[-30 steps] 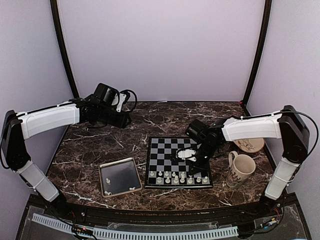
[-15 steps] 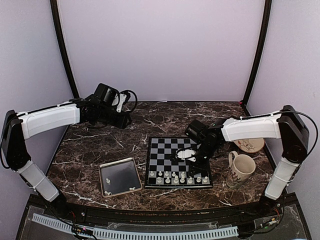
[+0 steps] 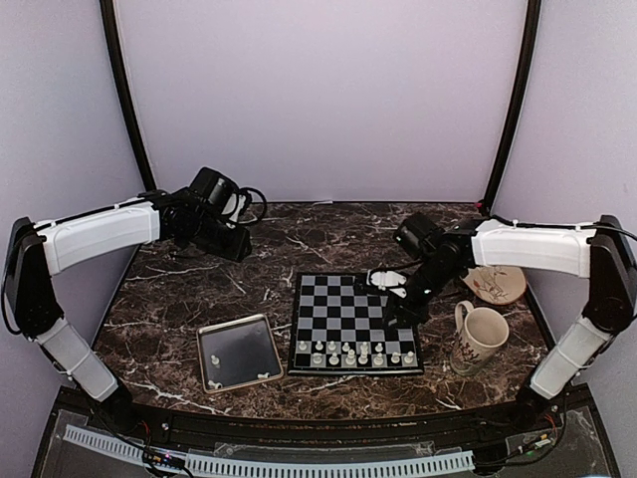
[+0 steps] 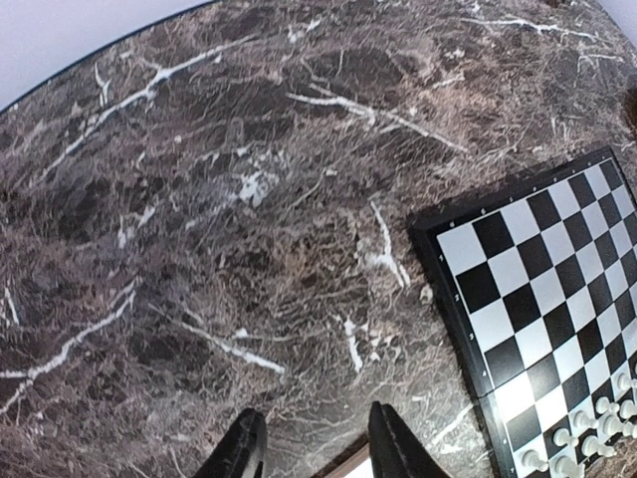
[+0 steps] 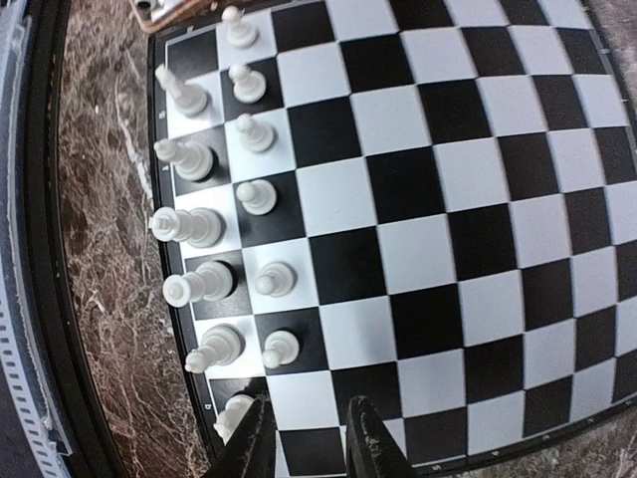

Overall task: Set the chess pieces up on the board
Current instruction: Place the pawn at f2, then pick up the pawn from the storage box.

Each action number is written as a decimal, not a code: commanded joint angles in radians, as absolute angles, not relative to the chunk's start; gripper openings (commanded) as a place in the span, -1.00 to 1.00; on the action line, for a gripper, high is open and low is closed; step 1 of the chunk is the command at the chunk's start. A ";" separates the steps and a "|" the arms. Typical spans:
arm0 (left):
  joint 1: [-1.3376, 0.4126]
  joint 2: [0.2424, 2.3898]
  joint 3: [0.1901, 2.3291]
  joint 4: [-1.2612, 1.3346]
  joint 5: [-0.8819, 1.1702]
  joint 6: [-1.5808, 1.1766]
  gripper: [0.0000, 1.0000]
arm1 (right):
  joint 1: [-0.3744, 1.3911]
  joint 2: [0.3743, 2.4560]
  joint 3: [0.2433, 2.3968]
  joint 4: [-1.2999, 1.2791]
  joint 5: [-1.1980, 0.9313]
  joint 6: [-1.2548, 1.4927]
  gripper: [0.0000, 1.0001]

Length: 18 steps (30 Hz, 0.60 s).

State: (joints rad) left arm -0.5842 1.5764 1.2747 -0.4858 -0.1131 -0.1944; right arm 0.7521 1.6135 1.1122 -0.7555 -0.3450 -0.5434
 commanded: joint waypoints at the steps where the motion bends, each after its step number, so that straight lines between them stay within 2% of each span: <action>1: -0.580 1.518 1.224 -0.678 -0.112 -0.283 -0.27 | 0.667 1.520 1.086 -0.712 -0.450 -0.546 -0.47; 7: -0.582 1.480 1.118 -0.857 -0.042 -0.422 -0.32 | 0.570 1.452 0.968 -0.583 -0.507 -0.532 -0.48; 18: -0.683 1.486 0.993 -0.948 0.081 -0.444 -0.32 | 0.498 1.381 0.916 -0.518 -0.485 -0.529 -0.47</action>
State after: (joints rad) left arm -0.6399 1.4937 1.0134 -0.8852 0.0284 -0.4206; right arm 0.5095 1.4117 0.9302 -0.5747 -0.4736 -0.5385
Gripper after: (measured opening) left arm 0.346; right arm 0.264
